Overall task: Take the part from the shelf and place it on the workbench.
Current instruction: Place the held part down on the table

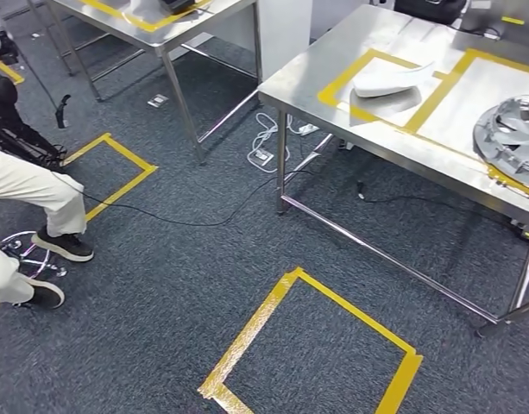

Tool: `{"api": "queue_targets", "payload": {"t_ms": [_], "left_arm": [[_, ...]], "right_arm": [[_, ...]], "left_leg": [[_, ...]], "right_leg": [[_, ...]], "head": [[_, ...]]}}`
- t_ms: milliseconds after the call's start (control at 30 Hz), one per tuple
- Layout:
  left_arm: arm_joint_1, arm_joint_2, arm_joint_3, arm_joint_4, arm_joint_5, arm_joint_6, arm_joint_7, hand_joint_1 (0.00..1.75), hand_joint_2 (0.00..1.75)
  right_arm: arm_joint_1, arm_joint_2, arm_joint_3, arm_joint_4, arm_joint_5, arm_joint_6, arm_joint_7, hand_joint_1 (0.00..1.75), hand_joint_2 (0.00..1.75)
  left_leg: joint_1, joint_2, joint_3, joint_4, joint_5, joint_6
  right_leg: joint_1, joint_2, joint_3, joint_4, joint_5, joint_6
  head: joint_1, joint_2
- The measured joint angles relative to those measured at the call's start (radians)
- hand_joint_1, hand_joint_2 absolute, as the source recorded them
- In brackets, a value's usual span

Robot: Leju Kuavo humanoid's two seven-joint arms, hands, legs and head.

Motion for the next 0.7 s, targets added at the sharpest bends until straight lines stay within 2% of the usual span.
{"api": "queue_targets", "payload": {"t_ms": [33,67,100,133,200,233,267,333,367,400,433,467,500,533,567,600,633,667,700], "left_arm": [[-0.001,-0.001,0.000,0.000,0.001,0.000,0.001,0.00,0.00],[0.000,-0.001,0.000,0.000,0.002,0.000,0.003,0.00,0.00],[0.002,-0.002,0.000,0.000,0.002,0.000,0.005,0.00,0.00],[0.004,-0.002,0.000,0.000,0.002,0.000,0.006,0.00,0.00],[0.003,-0.002,0.000,0.000,0.002,0.001,0.007,0.00,0.00],[0.001,-0.002,0.000,0.000,0.002,0.001,0.007,0.00,0.00],[-0.001,-0.002,0.000,0.000,0.002,0.001,0.007,0.00,0.00],[0.000,-0.002,0.000,0.000,0.002,0.000,0.007,0.00,0.00],[0.002,-0.001,0.000,0.000,0.003,-0.002,0.007,0.00,0.00],[0.003,-0.001,0.000,0.000,0.002,-0.004,0.007,0.00,0.00],[0.003,-0.001,0.000,0.000,0.002,-0.008,0.006,0.00,0.00],[0.003,-0.001,0.000,0.000,0.002,-0.011,0.006,0.00,0.00],[0.002,-0.001,0.000,0.000,0.002,-0.014,0.005,0.00,0.00],[0.001,-0.002,0.000,0.000,0.002,-0.017,0.005,0.00,0.00],[0.001,-0.002,0.000,0.000,0.002,-0.018,0.004,0.00,0.00],[0.002,-0.002,0.000,0.000,0.001,-0.020,0.004,0.00,0.00],[0.002,-0.002,0.000,0.000,0.001,-0.021,0.004,0.00,0.00],[0.002,-0.001,0.000,0.000,0.000,-0.021,0.004,0.00,0.00],[0.001,-0.001,0.000,0.000,-0.001,-0.021,0.004,0.00,0.00]], "right_arm": [[0.000,0.000,0.000,0.000,0.000,0.001,0.000,0.00,0.00],[0.000,0.000,0.000,0.000,0.000,0.001,0.001,0.00,0.00],[-0.001,0.000,0.000,0.000,0.000,0.001,0.001,0.00,0.00],[-0.002,0.000,0.001,0.000,0.000,0.001,0.001,0.00,0.00],[-0.004,0.000,0.001,0.000,0.001,0.001,0.001,0.00,0.00],[-0.004,0.000,0.001,0.001,0.001,0.001,0.001,0.00,0.00],[-0.004,0.000,0.001,0.001,0.001,0.002,0.001,0.00,0.00],[-0.007,0.000,0.001,0.001,0.001,0.003,0.000,0.00,0.00],[-0.008,0.000,0.001,0.001,0.002,0.004,0.000,0.00,0.00],[-0.008,0.000,0.001,0.000,0.002,0.006,0.000,0.00,0.00],[-0.008,0.000,0.001,0.000,0.002,0.007,-0.001,0.00,0.00],[-0.007,0.000,0.001,0.001,0.002,0.008,-0.001,0.00,0.00],[-0.006,0.000,0.001,0.001,0.002,0.009,-0.001,0.00,0.00],[-0.005,0.000,0.001,0.001,0.002,0.010,-0.001,0.00,0.00],[-0.004,0.000,0.001,0.001,0.002,0.011,-0.001,0.00,0.00],[-0.004,0.000,0.001,0.001,0.003,0.012,-0.002,0.00,0.00],[-0.004,0.000,0.001,0.001,0.003,0.013,-0.002,0.00,0.00],[-0.005,0.000,0.001,0.001,0.003,0.013,-0.002,0.00,0.00],[-0.005,0.000,0.001,0.001,0.002,0.013,-0.003,0.00,0.00]], "left_leg": [[0.002,0.005,-0.023,0.051,-0.017,-0.003],[0.004,0.007,-0.029,0.069,-0.015,-0.004],[0.005,0.011,-0.013,0.042,0.008,-0.005],[0.005,0.021,0.020,-0.019,0.043,-0.003],[-0.002,0.070,0.094,-0.160,0.095,0.007],[-0.007,0.089,0.114,-0.200,0.104,0.014],[-0.011,0.100,0.119,-0.217,0.103,0.021],[-0.014,0.079,0.115,-0.221,0.104,0.034],[-0.013,0.067,0.116,-0.224,0.106,0.040],[-0.011,0.055,0.116,-0.227,0.109,0.047],[-0.009,0.044,0.118,-0.230,0.112,0.054],[-0.009,0.033,0.116,-0.231,0.113,0.058],[-0.010,0.020,0.115,-0.230,0.114,0.061],[-0.011,0.006,0.115,-0.230,0.114,0.063],[-0.012,-0.008,0.116,-0.230,0.114,0.064],[-0.012,-0.024,0.117,-0.230,0.114,0.064],[-0.012,-0.039,0.118,-0.229,0.113,0.063],[-0.012,-0.053,0.118,-0.227,0.112,0.061],[-0.013,-0.067,0.117,-0.222,0.110,0.058]], "right_leg": [[0.001,-0.017,0.001,0.000,-0.002,0.000],[0.001,-0.033,0.001,0.000,-0.003,0.000],[0.001,-0.047,0.004,0.000,-0.005,0.000],[0.001,-0.059,0.007,0.000,-0.008,0.002],[0.005,-0.081,0.014,0.001,-0.015,0.010],[0.007,-0.091,0.017,0.002,-0.018,0.015],[0.010,-0.102,0.019,0.002,-0.021,0.021],[0.010,-0.120,0.024,-0.001,-0.025,0.032],[0.008,-0.112,0.023,0.004,-0.033,0.037],[0.006,-0.091,0.015,0.025,-0.051,0.041],[0.004,-0.062,-0.005,0.070,-0.078,0.043],[0.003,-0.030,-0.033,0.130,-0.109,0.043],[0.003,-0.011,-0.071,0.205,-0.139,0.043],[0.004,-0.001,-0.106,0.268,-0.157,0.042],[0.004,0.002,-0.128,0.299,-0.155,0.041],[0.004,0.005,-0.134,0.296,-0.135,0.040],[0.004,0.011,-0.119,0.245,-0.095,0.038],[0.002,0.028,-0.092,0.174,-0.052,0.036],[-0.001,0.057,-0.065,0.104,-0.022,0.033]], "head": [[0.000,0.000],[0.000,0.000],[0.000,0.000],[0.000,0.000],[0.000,0.000],[0.001,0.000],[0.001,0.000],[0.002,0.000],[0.003,0.000],[0.006,0.000],[0.008,0.000],[0.012,0.000],[0.013,0.000],[0.013,0.000],[0.013,0.000],[0.013,0.000],[0.013,0.000],[0.013,0.000],[0.013,0.000]]}}
